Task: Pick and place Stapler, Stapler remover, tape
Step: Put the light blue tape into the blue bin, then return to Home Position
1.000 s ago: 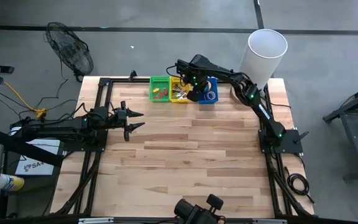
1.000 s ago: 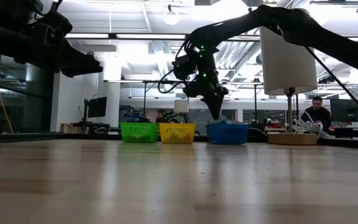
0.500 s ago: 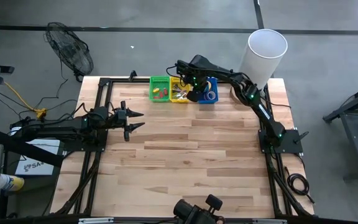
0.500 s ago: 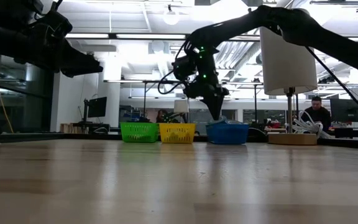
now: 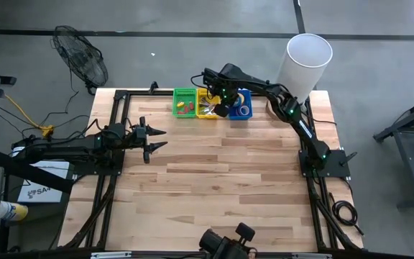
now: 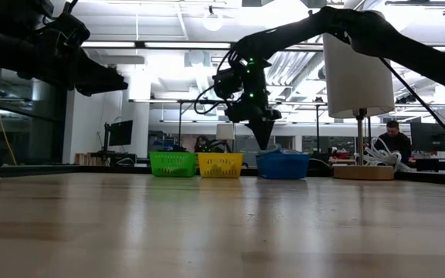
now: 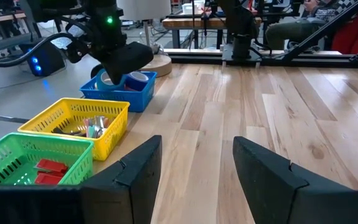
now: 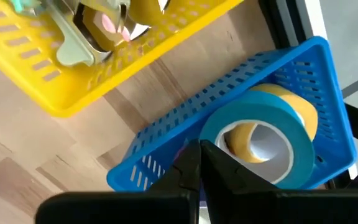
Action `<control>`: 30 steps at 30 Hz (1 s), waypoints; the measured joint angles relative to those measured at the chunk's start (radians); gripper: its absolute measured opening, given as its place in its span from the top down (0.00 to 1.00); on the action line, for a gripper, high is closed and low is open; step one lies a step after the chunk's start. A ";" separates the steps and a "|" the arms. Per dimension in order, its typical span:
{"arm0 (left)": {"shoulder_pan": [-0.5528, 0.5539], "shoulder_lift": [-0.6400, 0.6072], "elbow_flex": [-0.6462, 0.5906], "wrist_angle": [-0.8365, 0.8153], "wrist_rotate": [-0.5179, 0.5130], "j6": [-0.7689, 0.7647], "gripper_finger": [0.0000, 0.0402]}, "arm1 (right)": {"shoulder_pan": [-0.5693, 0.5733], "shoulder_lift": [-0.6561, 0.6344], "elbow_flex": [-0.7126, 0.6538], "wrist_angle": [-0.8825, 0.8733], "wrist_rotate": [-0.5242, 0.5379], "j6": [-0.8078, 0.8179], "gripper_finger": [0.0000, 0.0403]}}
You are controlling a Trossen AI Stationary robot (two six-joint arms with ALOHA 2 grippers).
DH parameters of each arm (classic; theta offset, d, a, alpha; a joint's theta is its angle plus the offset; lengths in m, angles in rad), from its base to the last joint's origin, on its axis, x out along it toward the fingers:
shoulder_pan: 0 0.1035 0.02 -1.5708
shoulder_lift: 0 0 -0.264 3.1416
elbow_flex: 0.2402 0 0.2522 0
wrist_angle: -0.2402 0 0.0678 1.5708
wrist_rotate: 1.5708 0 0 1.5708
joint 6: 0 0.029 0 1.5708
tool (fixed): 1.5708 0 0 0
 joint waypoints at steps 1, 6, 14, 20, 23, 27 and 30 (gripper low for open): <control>0.000 0.000 0.000 0.000 0.000 0.000 0.52 | 0.000 0.000 0.000 0.003 0.001 0.000 1.00; 0.000 0.000 0.000 0.000 0.000 0.000 0.52 | 0.000 0.000 0.000 0.003 0.037 0.001 1.00; 0.000 0.000 0.000 0.000 0.000 0.000 0.52 | 0.000 0.000 -0.023 0.020 0.060 0.029 1.00; 0.000 0.000 0.000 0.000 0.000 0.000 0.52 | 0.002 0.000 -0.130 0.055 0.075 0.011 1.00; 0.000 0.000 0.000 -0.001 0.000 0.000 0.52 | 0.002 0.000 -0.144 0.051 0.077 0.006 1.00; 0.000 0.000 0.000 -0.002 0.000 0.000 0.52 | 0.002 0.000 -0.111 0.047 0.075 0.000 1.00; 0.000 0.000 0.000 -0.002 0.000 0.000 0.52 | 0.002 0.000 -0.065 0.025 0.055 0.000 1.00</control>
